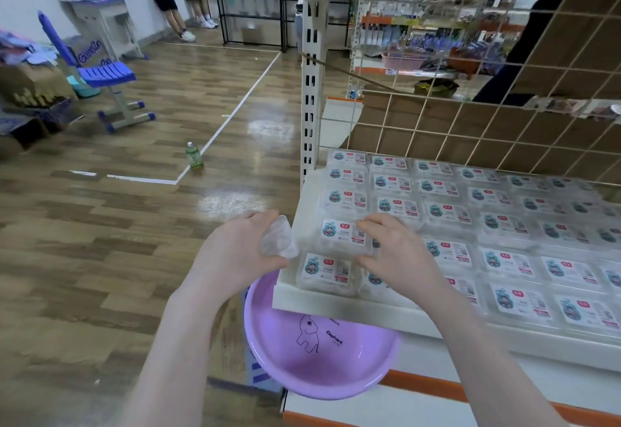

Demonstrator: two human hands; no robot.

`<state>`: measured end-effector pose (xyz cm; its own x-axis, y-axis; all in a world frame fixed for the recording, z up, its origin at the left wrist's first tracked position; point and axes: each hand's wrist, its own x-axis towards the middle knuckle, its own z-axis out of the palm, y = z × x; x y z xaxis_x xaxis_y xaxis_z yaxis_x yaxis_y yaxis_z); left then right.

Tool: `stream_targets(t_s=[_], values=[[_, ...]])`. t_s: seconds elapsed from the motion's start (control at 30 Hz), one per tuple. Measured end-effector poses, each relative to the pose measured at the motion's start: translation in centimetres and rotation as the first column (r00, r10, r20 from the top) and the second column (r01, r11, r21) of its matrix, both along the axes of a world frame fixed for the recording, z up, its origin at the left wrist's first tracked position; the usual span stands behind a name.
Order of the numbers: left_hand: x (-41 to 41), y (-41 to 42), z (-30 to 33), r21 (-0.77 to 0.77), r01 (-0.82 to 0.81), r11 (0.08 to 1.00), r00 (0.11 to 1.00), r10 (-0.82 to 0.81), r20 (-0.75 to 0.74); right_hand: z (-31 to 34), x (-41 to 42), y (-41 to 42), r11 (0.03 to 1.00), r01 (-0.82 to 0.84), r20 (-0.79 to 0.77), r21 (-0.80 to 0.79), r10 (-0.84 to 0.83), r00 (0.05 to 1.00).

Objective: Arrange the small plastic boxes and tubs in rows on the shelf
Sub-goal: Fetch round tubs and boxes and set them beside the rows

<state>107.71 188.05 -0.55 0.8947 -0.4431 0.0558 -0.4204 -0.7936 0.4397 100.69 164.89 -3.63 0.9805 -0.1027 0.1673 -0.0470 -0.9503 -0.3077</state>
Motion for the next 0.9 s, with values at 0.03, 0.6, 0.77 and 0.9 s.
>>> stream_targets(t_s=[0.03, 0.6, 0.77, 0.9], values=[[0.0, 0.1, 0.0, -0.004, 0.005, 1.000, 1.000, -0.005, 0.002, -0.1, 0.2, 0.2, 1.000, 0.017, 0.004, -0.010, -0.017, 1.000], [0.4, 0.2, 1.0, 0.061, 0.290, 0.955, 0.955, -0.292, 0.044, -0.3, -1.3, 1.4, 0.968, 0.221, 0.107, 0.120, -0.234, 0.966], [-0.5, -1.5, 1.3, 0.077, 0.352, 0.933, 0.931, -0.357, 0.070, -0.3, -5.0, -0.9, 0.925, 0.356, 0.081, 0.131, -0.368, 0.926], [-2.3, -4.1, 1.4, 0.100, 0.394, 0.914, 0.913, -0.402, 0.075, 0.0, -7.8, -4.0, 0.912, 0.402, 0.043, 0.079, -0.406, 0.913]])
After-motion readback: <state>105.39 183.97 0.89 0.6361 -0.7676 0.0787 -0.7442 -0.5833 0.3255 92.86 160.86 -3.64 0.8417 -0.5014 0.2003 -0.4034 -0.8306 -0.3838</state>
